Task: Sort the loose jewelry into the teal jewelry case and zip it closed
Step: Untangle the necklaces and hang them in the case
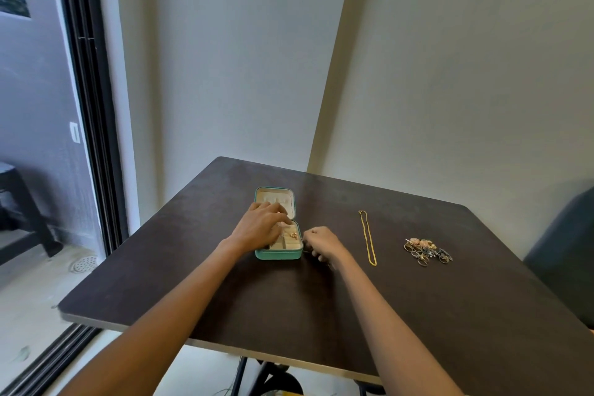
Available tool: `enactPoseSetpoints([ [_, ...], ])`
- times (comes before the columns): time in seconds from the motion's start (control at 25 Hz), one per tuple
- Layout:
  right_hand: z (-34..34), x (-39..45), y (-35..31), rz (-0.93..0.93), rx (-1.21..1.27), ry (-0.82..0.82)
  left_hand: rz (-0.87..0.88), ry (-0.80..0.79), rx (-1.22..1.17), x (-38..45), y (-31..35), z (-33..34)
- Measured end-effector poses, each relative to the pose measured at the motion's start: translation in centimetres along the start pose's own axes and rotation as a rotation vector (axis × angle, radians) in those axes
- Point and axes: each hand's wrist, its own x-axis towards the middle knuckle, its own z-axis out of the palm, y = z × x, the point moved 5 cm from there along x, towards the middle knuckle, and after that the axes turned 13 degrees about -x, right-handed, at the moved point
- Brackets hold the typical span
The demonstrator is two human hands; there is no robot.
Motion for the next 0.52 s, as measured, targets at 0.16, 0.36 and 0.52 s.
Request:
enactPoseSetpoints([
  [0.16, 0.0, 0.2, -0.4, 0.024, 0.099, -0.084, -0.009, -0.167, -0.088, 0.2, 0.7, 1.3],
  [0.36, -2.9, -0.2, -0.1, -0.080, 0.297, 0.108, -0.053, -0.201, -0.114, 0.4, 0.3, 1.4],
  [0.52, -5.1, -1.2, -0.7, -0.160, 0.471, 0.202, -0.071, -0.166, -0.136, 0.3, 0.9, 1.2],
])
